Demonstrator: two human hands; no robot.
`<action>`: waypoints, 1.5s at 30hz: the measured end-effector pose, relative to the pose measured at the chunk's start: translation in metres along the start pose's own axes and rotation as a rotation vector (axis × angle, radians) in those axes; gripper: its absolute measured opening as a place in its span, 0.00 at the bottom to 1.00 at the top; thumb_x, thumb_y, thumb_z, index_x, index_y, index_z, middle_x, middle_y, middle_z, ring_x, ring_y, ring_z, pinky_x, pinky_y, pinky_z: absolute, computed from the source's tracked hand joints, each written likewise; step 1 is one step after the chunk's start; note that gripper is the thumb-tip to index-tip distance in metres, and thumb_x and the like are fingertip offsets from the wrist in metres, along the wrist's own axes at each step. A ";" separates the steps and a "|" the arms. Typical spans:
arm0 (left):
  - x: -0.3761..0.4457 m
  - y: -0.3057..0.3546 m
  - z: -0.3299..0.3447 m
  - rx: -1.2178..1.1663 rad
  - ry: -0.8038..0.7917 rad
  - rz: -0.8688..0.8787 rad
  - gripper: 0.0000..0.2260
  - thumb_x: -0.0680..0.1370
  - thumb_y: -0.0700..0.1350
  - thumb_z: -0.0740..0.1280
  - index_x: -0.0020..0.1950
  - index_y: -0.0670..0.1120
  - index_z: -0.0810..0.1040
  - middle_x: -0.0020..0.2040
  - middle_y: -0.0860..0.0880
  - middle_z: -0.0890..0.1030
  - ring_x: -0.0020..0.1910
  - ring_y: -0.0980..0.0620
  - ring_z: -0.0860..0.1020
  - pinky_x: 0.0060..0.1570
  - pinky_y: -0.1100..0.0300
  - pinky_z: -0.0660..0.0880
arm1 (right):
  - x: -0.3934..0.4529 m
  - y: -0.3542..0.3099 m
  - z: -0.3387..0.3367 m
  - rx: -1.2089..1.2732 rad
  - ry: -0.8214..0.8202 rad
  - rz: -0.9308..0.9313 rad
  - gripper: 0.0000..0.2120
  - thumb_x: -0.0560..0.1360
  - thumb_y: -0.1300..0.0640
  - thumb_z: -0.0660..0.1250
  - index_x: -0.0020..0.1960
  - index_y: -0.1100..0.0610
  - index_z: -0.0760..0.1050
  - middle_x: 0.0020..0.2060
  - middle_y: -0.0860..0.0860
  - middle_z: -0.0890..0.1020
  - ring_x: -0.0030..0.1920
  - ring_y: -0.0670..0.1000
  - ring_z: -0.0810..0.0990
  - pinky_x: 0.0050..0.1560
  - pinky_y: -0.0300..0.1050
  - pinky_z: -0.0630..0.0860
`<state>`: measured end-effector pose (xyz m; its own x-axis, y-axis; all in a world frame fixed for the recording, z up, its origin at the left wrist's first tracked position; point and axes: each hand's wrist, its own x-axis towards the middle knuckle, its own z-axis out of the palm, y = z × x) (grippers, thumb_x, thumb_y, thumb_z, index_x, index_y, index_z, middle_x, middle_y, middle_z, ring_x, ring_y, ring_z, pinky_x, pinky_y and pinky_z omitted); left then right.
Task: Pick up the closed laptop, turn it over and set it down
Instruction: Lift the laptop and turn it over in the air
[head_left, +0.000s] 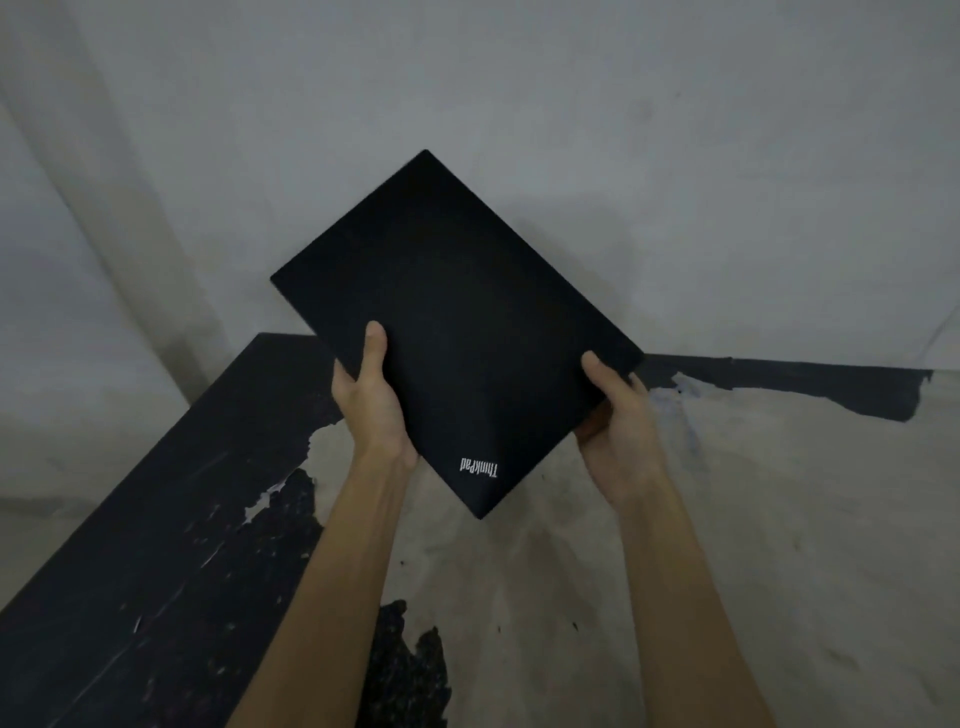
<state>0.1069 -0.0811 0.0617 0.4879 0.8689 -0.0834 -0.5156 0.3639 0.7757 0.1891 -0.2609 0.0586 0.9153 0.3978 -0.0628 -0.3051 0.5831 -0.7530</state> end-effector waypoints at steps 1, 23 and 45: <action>0.000 -0.003 0.000 -0.017 0.017 0.019 0.26 0.79 0.51 0.73 0.75 0.48 0.73 0.67 0.51 0.82 0.66 0.49 0.81 0.68 0.48 0.77 | 0.000 0.009 0.005 0.016 0.026 0.006 0.21 0.74 0.60 0.73 0.67 0.60 0.79 0.57 0.54 0.88 0.61 0.56 0.85 0.56 0.48 0.85; 0.006 0.023 -0.020 0.186 -0.420 -0.158 0.20 0.73 0.60 0.72 0.58 0.49 0.86 0.53 0.52 0.88 0.52 0.53 0.86 0.47 0.58 0.81 | 0.002 -0.031 -0.063 -0.134 0.205 -0.049 0.20 0.78 0.51 0.74 0.67 0.58 0.81 0.58 0.55 0.88 0.57 0.58 0.88 0.59 0.61 0.83; -0.005 -0.011 -0.003 0.629 -0.611 -0.016 0.15 0.83 0.46 0.68 0.69 0.51 0.78 0.59 0.51 0.87 0.55 0.49 0.86 0.47 0.58 0.84 | 0.010 -0.075 -0.112 -0.429 0.161 0.065 0.18 0.76 0.50 0.75 0.62 0.59 0.84 0.53 0.57 0.90 0.53 0.59 0.89 0.49 0.52 0.84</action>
<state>0.1080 -0.0889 0.0517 0.8767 0.4677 0.1125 -0.1093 -0.0343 0.9934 0.2504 -0.3807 0.0410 0.9374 0.2892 -0.1939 -0.2575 0.2010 -0.9451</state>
